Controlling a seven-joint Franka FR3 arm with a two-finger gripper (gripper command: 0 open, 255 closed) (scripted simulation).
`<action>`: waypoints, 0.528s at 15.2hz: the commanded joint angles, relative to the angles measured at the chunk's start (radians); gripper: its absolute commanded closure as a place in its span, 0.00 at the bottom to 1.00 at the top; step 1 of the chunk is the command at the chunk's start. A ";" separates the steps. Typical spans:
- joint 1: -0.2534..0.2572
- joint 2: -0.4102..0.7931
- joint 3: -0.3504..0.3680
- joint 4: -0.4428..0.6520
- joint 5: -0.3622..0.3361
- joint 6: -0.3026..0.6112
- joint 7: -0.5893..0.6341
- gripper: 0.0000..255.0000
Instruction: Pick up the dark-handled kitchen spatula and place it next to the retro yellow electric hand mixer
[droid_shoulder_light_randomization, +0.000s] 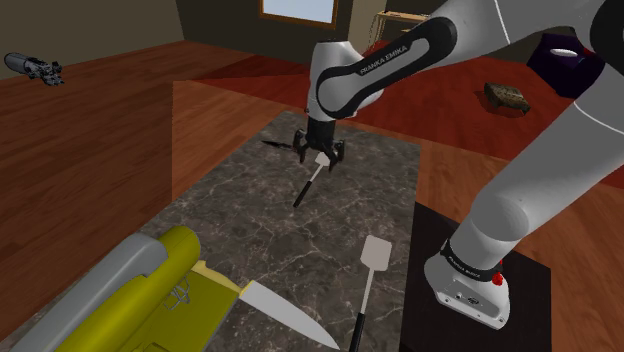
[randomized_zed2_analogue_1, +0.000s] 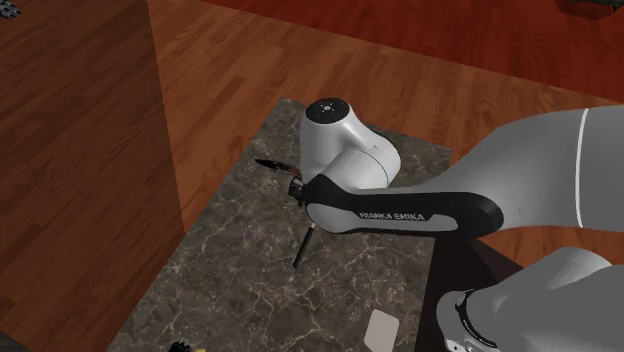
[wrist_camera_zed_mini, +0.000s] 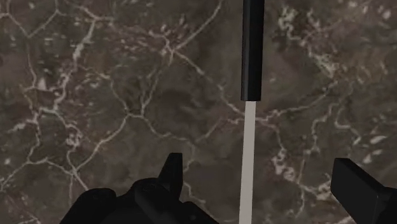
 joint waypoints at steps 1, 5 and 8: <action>0.000 0.019 0.004 -0.012 -0.004 0.032 0.008 0.00; 0.000 0.044 0.008 -0.027 -0.010 0.070 0.013 0.00; 0.000 0.044 0.008 -0.027 -0.011 0.070 0.013 0.00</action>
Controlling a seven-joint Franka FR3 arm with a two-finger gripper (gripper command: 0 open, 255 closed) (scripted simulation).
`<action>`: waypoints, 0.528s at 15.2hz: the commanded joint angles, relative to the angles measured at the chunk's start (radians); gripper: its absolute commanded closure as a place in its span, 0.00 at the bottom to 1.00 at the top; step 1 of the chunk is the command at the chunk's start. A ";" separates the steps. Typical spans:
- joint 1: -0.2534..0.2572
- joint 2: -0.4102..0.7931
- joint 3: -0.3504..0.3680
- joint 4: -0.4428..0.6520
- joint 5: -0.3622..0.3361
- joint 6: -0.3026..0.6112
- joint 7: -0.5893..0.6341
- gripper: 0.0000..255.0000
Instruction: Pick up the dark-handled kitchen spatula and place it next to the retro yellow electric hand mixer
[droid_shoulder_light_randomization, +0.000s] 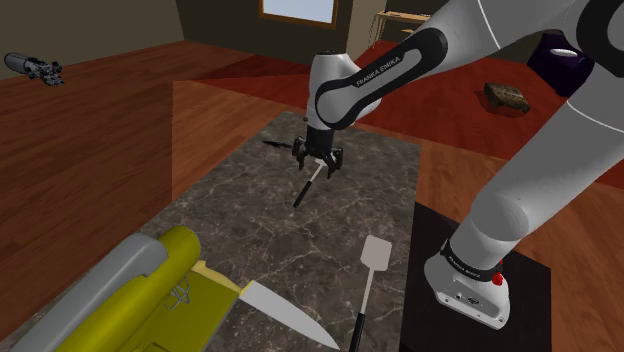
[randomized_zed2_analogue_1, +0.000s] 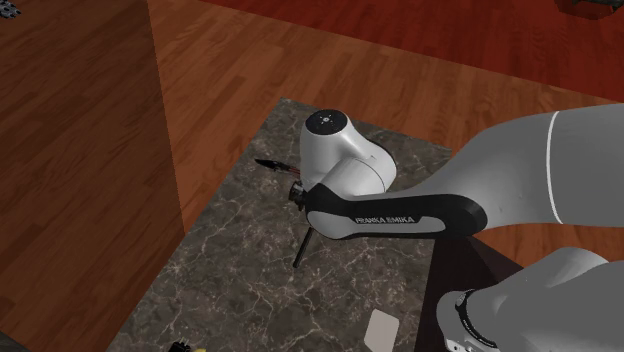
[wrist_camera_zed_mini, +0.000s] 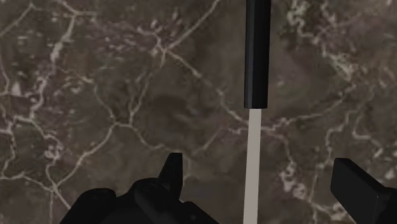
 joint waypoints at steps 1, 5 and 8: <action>0.000 0.000 0.000 0.000 0.000 0.001 0.001 0.00; 0.000 0.000 0.000 0.000 0.000 0.001 0.000 1.00; 0.000 0.000 0.000 0.000 0.000 0.001 0.000 1.00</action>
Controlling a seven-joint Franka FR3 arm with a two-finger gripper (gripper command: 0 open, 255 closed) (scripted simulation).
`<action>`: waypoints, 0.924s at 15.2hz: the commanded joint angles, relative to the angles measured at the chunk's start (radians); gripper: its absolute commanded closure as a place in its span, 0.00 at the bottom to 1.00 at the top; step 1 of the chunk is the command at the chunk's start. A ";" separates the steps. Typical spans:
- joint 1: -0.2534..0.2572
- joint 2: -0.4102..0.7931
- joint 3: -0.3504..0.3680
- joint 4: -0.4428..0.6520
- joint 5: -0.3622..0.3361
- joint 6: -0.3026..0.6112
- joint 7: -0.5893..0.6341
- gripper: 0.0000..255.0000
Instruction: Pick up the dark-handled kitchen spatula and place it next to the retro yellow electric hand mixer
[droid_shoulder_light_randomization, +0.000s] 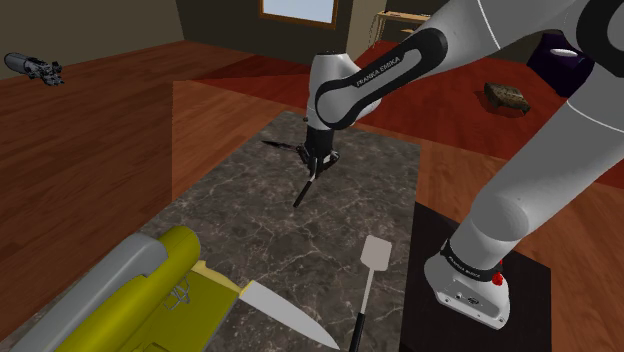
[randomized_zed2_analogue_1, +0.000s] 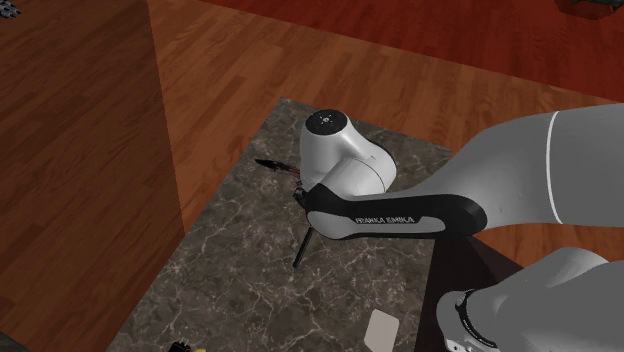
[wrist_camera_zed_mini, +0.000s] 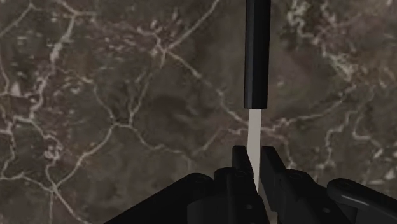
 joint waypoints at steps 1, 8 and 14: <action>0.000 0.000 0.000 0.000 0.000 0.000 0.000 1.00; 0.000 -0.019 -0.002 0.011 0.005 -0.029 -0.003 1.00; 0.001 -0.072 -0.010 0.048 0.017 -0.117 -0.010 1.00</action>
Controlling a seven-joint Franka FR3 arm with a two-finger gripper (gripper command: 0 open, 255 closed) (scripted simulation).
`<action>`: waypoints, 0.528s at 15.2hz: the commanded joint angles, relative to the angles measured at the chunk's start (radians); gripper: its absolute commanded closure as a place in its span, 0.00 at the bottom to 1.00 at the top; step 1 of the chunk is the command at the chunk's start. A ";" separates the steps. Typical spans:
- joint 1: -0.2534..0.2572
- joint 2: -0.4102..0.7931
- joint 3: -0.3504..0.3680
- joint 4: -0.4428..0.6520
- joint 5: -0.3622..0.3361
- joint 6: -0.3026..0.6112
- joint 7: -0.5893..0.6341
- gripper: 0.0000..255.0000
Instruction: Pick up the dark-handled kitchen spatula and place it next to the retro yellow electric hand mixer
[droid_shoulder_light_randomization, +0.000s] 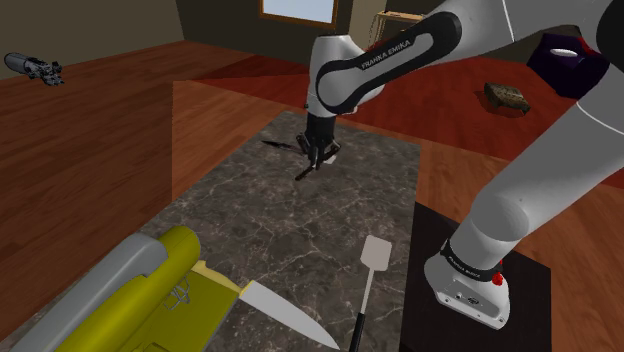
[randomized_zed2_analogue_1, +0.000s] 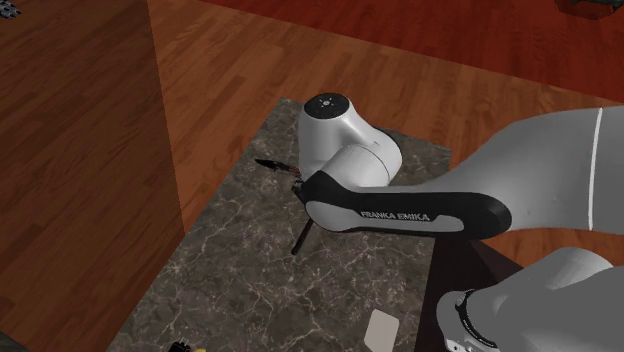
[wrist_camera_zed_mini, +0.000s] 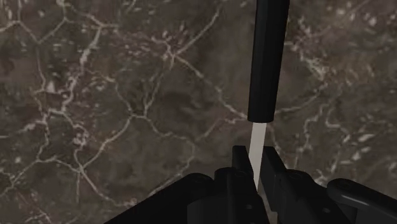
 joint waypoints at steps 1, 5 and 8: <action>-0.001 -0.018 -0.004 0.013 0.004 -0.030 -0.004 1.00; 0.000 -0.046 -0.010 0.043 0.008 -0.088 -0.006 1.00; -0.001 -0.065 -0.014 0.067 0.010 -0.131 -0.007 1.00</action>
